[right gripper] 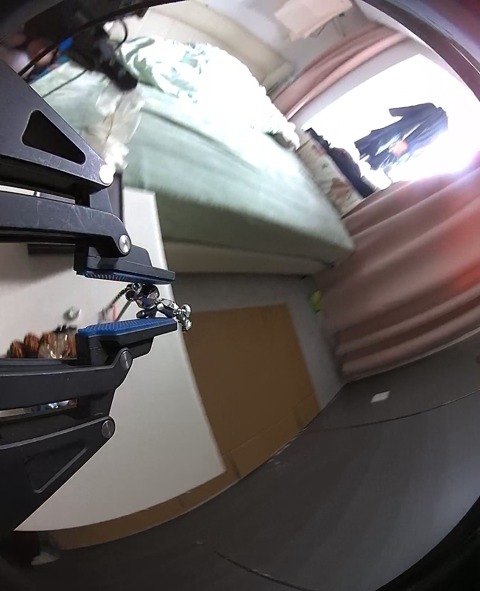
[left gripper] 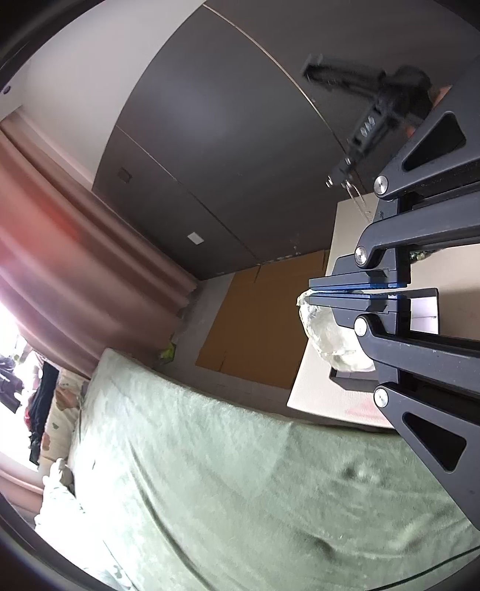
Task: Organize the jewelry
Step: 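Lift the white pouch with the left gripper while the right gripper grasps the silver charm keychain, then carry the pouch and keychain over the black box while the right gripper releases the keychain inside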
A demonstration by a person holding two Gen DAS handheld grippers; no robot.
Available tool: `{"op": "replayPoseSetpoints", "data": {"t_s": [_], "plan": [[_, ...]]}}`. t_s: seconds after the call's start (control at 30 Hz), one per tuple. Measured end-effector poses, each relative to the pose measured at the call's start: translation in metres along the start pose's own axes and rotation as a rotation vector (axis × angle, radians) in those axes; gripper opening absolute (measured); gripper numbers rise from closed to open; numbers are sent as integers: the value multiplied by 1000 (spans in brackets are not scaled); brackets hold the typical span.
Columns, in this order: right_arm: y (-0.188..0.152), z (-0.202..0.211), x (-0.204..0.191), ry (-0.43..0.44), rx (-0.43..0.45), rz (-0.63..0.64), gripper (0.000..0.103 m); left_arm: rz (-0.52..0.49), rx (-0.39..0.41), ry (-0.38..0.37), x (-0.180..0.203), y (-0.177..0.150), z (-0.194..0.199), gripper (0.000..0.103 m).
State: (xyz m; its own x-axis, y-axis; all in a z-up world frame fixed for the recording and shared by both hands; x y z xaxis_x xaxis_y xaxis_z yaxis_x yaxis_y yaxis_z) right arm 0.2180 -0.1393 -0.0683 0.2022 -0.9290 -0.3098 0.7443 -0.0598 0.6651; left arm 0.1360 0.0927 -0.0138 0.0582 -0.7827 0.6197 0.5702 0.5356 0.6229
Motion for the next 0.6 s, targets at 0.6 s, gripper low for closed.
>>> {"op": "replayPoseSetpoints", "data": {"t_s": [0.6], "plan": [[82, 138, -106, 63, 274, 146, 20, 50, 105, -53, -10, 32, 46, 0]]}}
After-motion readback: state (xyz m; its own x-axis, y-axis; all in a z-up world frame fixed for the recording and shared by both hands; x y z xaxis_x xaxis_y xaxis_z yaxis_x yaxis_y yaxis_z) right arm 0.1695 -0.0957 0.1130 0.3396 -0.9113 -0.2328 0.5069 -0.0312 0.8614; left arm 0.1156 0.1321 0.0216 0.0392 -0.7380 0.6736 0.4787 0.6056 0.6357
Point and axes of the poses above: each gripper's, at about its wrist camera, not at the fingertips, and z roughly against the way its jaws point, x to its right, y to its top, the point moved 9 cm from there along -z, roughly the way its jaws point, and after that the axes turned 7 degrees about -y, right-handed, at the moved point
